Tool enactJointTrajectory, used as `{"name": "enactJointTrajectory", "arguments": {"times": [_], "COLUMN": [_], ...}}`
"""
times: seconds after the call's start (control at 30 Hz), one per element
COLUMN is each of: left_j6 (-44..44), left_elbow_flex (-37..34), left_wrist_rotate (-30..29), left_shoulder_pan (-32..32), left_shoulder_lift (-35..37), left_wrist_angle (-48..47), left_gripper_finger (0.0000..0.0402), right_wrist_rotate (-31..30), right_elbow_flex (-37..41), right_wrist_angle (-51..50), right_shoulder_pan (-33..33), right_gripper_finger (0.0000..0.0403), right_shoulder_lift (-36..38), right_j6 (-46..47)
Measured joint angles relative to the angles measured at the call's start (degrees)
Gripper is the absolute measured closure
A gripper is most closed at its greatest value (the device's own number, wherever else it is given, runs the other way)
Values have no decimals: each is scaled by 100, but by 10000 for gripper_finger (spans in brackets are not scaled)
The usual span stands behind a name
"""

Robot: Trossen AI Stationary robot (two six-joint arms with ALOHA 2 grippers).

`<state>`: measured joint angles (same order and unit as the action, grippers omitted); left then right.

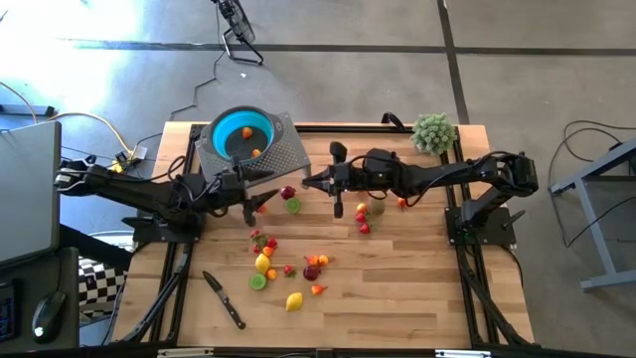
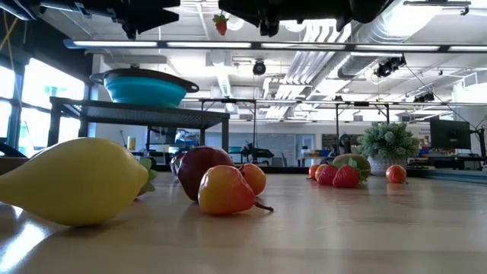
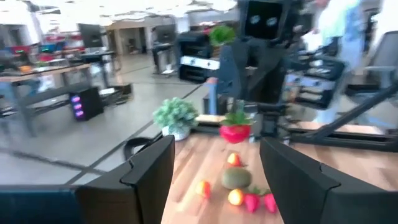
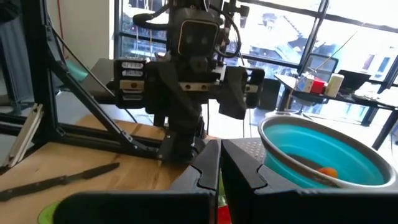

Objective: Pick & Place Fruit
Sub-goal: Put the red strawberry into the blue strainer bowl on the shelf

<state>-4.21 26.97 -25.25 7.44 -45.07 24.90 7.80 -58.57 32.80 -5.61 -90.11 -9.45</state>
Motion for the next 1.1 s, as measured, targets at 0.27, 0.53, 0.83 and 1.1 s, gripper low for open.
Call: {"name": "enactJointTrajectory", "arguments": {"times": [0.27,0.53,0.83,1.1], "left_j6": [617,615,619,619], "left_elbow_flex": [226,224,224,224], "left_wrist_rotate": [1059,1700,1849,1849], "left_shoulder_pan": [-846,-1171,-1156,-1156], "left_shoulder_lift": [-120,-121,-400,-857], "left_wrist_angle": [-461,-448,-442,-125], "left_gripper_finger": [169,169,169,169], "right_wrist_rotate": [210,111,111,113], "right_elbow_flex": [-2,-2,-2,-2], "right_wrist_angle": [276,177,172,170], "right_shoulder_pan": [79,141,140,140], "right_gripper_finger": [399,399,399,399], "right_shoulder_lift": [0,0,0,0], "right_j6": [9,-109,-111,-111]}}
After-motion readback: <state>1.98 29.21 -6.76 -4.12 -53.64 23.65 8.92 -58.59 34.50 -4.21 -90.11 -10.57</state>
